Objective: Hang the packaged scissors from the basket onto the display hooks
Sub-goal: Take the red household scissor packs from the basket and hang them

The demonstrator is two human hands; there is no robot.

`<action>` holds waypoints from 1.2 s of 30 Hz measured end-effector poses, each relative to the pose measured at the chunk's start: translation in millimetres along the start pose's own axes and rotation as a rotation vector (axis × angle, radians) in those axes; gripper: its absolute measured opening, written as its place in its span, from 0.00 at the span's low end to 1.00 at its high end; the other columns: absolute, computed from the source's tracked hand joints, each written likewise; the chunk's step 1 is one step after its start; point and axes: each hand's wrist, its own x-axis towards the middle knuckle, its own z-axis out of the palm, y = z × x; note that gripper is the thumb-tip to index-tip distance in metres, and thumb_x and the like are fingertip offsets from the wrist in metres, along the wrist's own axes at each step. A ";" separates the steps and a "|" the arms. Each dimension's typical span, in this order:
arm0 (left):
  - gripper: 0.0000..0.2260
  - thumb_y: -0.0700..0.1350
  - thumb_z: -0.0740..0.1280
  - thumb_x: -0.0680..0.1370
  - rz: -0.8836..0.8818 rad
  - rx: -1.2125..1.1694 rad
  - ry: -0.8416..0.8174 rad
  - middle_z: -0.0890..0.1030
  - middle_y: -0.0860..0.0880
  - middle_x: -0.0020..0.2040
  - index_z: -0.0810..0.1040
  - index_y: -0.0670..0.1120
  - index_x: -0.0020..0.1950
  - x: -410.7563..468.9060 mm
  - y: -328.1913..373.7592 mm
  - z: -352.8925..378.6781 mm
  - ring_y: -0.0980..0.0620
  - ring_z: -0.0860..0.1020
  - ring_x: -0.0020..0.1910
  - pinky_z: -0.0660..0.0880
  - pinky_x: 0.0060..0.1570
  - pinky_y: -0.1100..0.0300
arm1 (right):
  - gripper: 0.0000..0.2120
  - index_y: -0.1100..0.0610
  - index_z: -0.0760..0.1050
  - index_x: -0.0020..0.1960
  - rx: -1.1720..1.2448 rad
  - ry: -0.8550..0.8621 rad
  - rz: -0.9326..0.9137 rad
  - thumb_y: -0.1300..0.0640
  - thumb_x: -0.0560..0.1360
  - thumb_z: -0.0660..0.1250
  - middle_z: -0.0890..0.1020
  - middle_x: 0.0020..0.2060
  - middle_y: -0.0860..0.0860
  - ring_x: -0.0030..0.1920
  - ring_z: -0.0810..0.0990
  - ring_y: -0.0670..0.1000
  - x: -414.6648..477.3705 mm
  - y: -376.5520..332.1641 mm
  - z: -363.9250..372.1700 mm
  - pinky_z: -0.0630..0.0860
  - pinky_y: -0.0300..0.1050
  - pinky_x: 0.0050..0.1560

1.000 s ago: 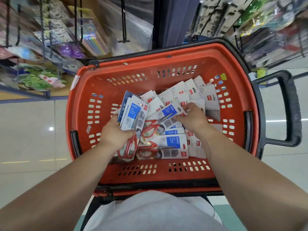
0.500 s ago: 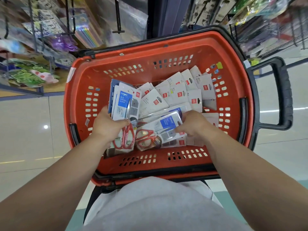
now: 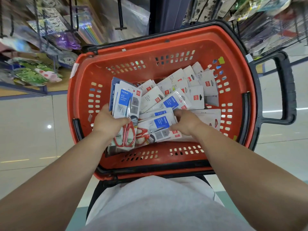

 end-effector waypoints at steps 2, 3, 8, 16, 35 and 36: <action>0.28 0.39 0.82 0.69 -0.010 -0.024 0.014 0.86 0.51 0.55 0.78 0.50 0.65 2.3 -0.8 -2.1 0.49 0.85 0.52 0.84 0.55 0.46 | 0.20 0.55 0.76 0.66 0.267 0.022 -0.005 0.58 0.76 0.76 0.85 0.58 0.52 0.54 0.85 0.54 0.9 -2.5 0.2 0.83 0.55 0.56; 0.28 0.38 0.82 0.69 -0.015 -0.034 0.015 0.86 0.52 0.54 0.78 0.49 0.66 2.8 -0.4 -2.7 0.49 0.85 0.52 0.83 0.55 0.48 | 0.17 0.56 0.76 0.65 0.411 0.038 0.006 0.59 0.77 0.74 0.85 0.55 0.52 0.49 0.84 0.54 0.6 -6.1 1.0 0.85 0.53 0.49; 0.26 0.37 0.82 0.69 -0.022 -0.058 -0.014 0.85 0.52 0.53 0.78 0.50 0.63 1.9 0.1 -0.3 0.51 0.85 0.51 0.82 0.50 0.53 | 0.09 0.54 0.81 0.47 0.894 0.204 0.061 0.65 0.72 0.77 0.86 0.47 0.56 0.45 0.87 0.56 8.6 -33.7 17.8 0.85 0.51 0.42; 0.23 0.38 0.82 0.70 -0.092 -0.134 0.022 0.87 0.52 0.52 0.79 0.48 0.62 8.3 -7.5 -2.6 0.52 0.87 0.48 0.83 0.47 0.55 | 0.15 0.55 0.82 0.55 1.409 0.100 0.131 0.64 0.71 0.80 0.89 0.48 0.55 0.50 0.89 0.57 20.1 -53.0 52.0 0.84 0.55 0.52; 0.25 0.35 0.80 0.70 0.046 -0.247 0.024 0.88 0.51 0.53 0.80 0.47 0.65 -5.2 15.6 -31.8 0.53 0.88 0.49 0.84 0.55 0.50 | 0.10 0.56 0.81 0.57 1.015 0.049 -0.145 0.66 0.78 0.71 0.89 0.49 0.55 0.48 0.89 0.56 -19.4 -36.2 -52.2 0.86 0.50 0.45; 0.26 0.35 0.81 0.70 0.042 -0.267 0.017 0.88 0.52 0.53 0.80 0.47 0.66 -8.1 18.5 -30.6 0.54 0.87 0.49 0.83 0.56 0.50 | 0.10 0.56 0.81 0.57 0.997 0.024 -0.151 0.66 0.78 0.71 0.89 0.48 0.55 0.45 0.89 0.55 -24.8 -38.5 -56.6 0.86 0.49 0.42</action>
